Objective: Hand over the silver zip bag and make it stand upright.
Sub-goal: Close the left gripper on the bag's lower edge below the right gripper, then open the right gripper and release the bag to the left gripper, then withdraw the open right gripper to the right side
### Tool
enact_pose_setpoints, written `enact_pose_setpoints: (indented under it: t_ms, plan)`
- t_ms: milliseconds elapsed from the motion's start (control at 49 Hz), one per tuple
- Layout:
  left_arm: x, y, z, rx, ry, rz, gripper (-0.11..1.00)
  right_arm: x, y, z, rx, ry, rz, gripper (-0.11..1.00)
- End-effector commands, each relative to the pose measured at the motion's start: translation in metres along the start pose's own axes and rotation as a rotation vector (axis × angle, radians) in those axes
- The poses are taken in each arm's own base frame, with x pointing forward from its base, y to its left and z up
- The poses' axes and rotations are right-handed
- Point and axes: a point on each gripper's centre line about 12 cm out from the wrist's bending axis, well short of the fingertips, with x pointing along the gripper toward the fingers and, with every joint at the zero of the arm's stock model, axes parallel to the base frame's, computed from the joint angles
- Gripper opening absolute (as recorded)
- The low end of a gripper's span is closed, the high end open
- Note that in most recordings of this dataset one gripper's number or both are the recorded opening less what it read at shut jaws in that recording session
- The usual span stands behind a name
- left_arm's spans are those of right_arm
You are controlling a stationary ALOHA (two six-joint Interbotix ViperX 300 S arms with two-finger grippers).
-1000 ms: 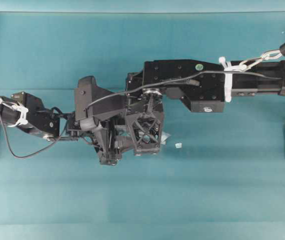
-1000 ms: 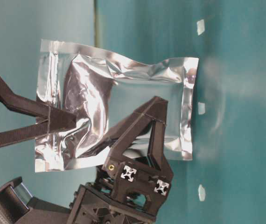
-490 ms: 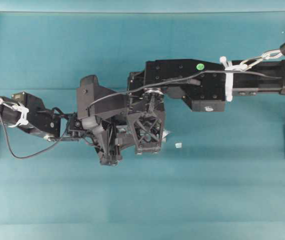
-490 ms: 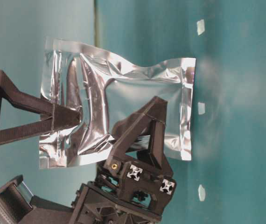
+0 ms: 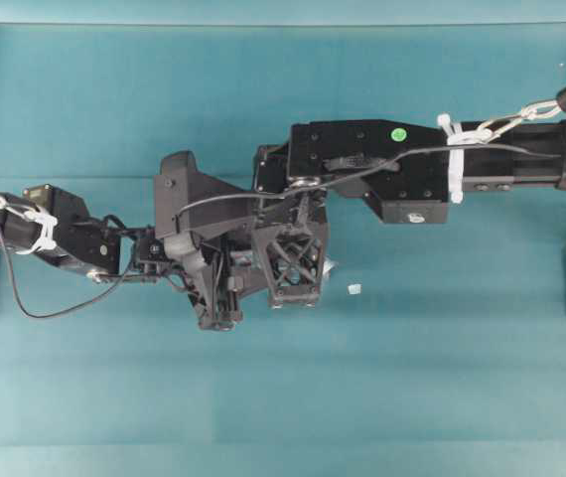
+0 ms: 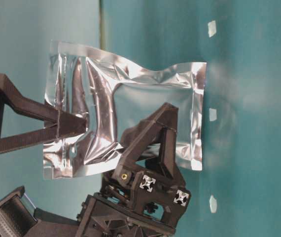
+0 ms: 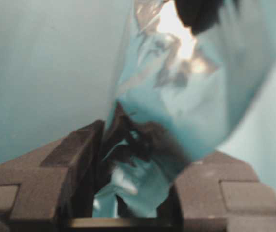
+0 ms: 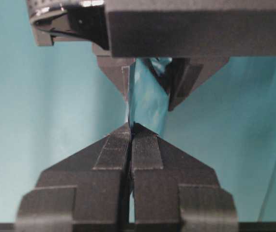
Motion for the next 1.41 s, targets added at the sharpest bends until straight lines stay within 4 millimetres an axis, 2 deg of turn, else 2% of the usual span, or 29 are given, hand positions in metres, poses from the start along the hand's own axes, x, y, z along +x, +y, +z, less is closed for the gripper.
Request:
enact_pose_setpoints:
  t_ms: [0, 163, 224, 265, 510, 816, 1000, 1184, 1388]
  plan:
    - [0.001, -0.003, 0.004, 0.002, -0.014, -0.009, 0.25, -0.010, 0.008, -0.001, -0.004, -0.008, 0.011, 0.33]
    - [0.001, -0.004, 0.004, 0.004, -0.014, -0.010, 0.24, -0.014, 0.009, -0.001, 0.001, -0.015, 0.001, 0.81]
    - [0.001, -0.004, 0.004, 0.004, -0.014, -0.010, 0.22, -0.018, 0.008, -0.002, 0.014, -0.023, -0.010, 0.94]
    - [0.001, -0.004, 0.004, 0.004, -0.014, -0.012, 0.22, -0.021, 0.007, -0.002, 0.020, -0.030, -0.015, 0.98]
    - [0.001, -0.005, 0.003, 0.019, -0.011, -0.013, 0.22, -0.048, 0.003, -0.016, 0.051, -0.061, -0.088, 0.97]
    - [0.001, -0.008, 0.004, 0.034, -0.012, -0.020, 0.22, -0.083, 0.007, -0.053, 0.148, -0.154, -0.121, 0.97]
    - [0.000, -0.008, 0.002, 0.034, -0.008, -0.021, 0.22, -0.092, 0.011, -0.076, 0.210, -0.255, -0.119, 0.97]
    - [0.000, -0.008, 0.002, 0.034, -0.007, -0.021, 0.22, -0.101, 0.014, -0.089, 0.226, -0.432, -0.114, 0.97]
    - [0.000, -0.009, 0.001, 0.035, 0.004, -0.021, 0.22, -0.101, 0.019, -0.100, 0.209, -0.557, -0.110, 0.97]
